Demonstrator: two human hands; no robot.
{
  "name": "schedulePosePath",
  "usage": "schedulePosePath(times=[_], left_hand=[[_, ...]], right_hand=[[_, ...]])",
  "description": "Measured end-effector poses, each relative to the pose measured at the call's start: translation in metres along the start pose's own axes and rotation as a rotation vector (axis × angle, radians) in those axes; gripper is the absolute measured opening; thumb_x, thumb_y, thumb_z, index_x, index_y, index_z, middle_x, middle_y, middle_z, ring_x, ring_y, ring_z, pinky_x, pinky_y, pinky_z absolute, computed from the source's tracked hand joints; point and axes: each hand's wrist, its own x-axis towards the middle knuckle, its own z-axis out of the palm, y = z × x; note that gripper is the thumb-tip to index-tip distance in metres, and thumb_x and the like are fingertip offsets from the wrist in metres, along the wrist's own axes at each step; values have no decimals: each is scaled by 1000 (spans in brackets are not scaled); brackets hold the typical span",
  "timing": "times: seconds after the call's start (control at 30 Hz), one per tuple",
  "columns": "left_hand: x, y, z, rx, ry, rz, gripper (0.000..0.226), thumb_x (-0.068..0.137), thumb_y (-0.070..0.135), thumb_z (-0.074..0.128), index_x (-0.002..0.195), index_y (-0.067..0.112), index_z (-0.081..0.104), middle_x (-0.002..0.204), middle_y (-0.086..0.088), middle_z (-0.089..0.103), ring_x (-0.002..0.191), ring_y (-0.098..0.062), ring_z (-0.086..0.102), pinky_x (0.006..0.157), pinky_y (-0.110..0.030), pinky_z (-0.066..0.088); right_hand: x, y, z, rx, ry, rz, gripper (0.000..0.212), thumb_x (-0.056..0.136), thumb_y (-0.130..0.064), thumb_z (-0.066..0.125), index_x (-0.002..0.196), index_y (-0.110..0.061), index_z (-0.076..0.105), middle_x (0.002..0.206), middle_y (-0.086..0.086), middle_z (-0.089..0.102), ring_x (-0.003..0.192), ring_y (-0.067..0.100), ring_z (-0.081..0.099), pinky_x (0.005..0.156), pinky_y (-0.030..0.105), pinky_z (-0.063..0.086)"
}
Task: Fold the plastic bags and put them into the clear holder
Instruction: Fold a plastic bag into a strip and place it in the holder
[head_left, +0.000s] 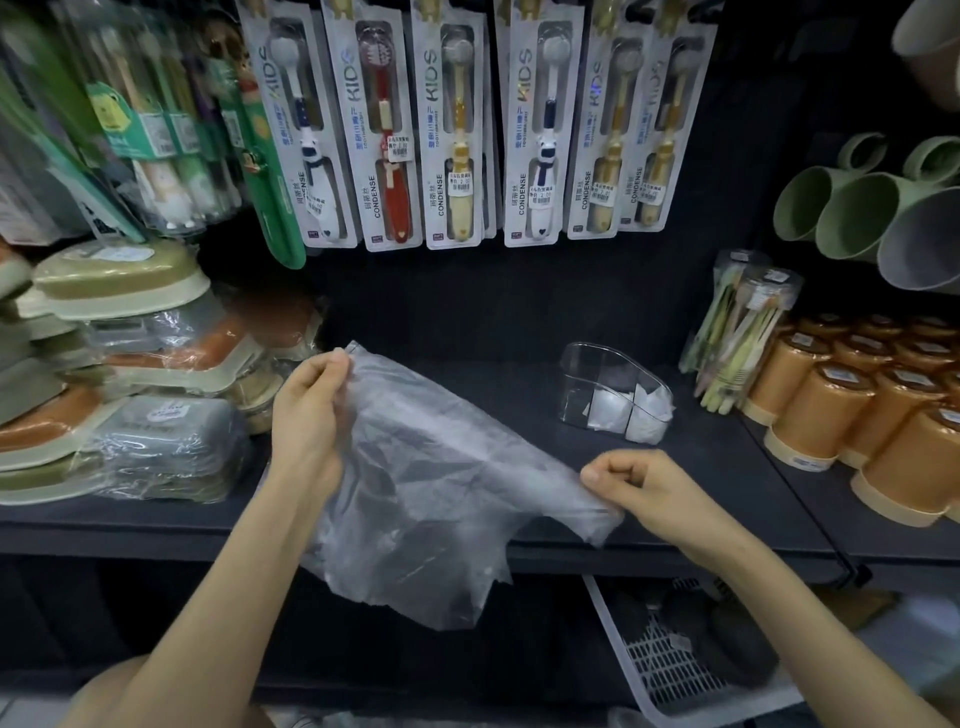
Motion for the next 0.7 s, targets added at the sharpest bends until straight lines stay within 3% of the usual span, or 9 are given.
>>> schedulePosePath(times=[0.13, 0.2, 0.3, 0.37, 0.47, 0.57, 0.7], left_hand=[[8, -14, -6, 213, 9, 113, 21, 97, 26, 56, 79, 20, 62, 68, 6, 53, 65, -7, 47, 71, -24, 43], [11, -19, -8, 315, 11, 178, 18, 98, 28, 55, 84, 18, 61, 72, 7, 53, 68, -6, 46, 72, -23, 41], [20, -23, -12, 360, 33, 206, 19, 99, 25, 53, 82, 16, 58, 66, 5, 47, 58, 0, 42, 62, -15, 38], [26, -26, -14, 339, 58, 180, 21, 99, 23, 52, 80, 15, 57, 63, 5, 45, 51, 1, 40, 56, -12, 36], [37, -36, -14, 349, 87, 168, 18, 100, 21, 51, 86, 12, 57, 63, 2, 48, 48, 2, 43, 52, -11, 38], [45, -52, -10, 449, 71, 218, 16, 101, 19, 48, 94, 7, 55, 60, 0, 47, 42, 2, 42, 45, -11, 35], [64, -78, 0, 599, 65, 196, 19, 101, 20, 45, 92, 4, 52, 60, -4, 47, 41, -1, 44, 45, -19, 37]], right_hand=[[3, 5, -2, -61, -87, 33, 39, 79, -48, 59, 48, -25, 54, 52, -6, 34, 52, 8, 29, 53, 16, 27], [7, 10, -7, -113, -90, 36, 45, 79, -53, 58, 47, -21, 53, 49, -8, 41, 49, 5, 35, 53, 16, 31], [14, 18, -15, -253, -65, -18, 59, 76, -66, 56, 50, -13, 58, 60, 0, 54, 56, 11, 47, 61, 25, 39], [17, 19, -20, -149, -25, 0, 47, 77, -53, 63, 52, -12, 62, 70, 4, 60, 66, 12, 54, 71, 25, 42], [27, 21, -24, 70, 40, 100, 34, 77, -40, 66, 52, -18, 60, 64, 0, 56, 70, 8, 53, 77, 21, 41], [48, 33, -24, 97, 203, 178, 40, 82, -35, 71, 57, -8, 55, 58, 5, 49, 60, 13, 47, 67, 26, 37], [83, 46, -26, 23, 343, 283, 38, 85, -28, 71, 56, -8, 54, 54, 8, 52, 54, 16, 47, 52, 24, 35]])
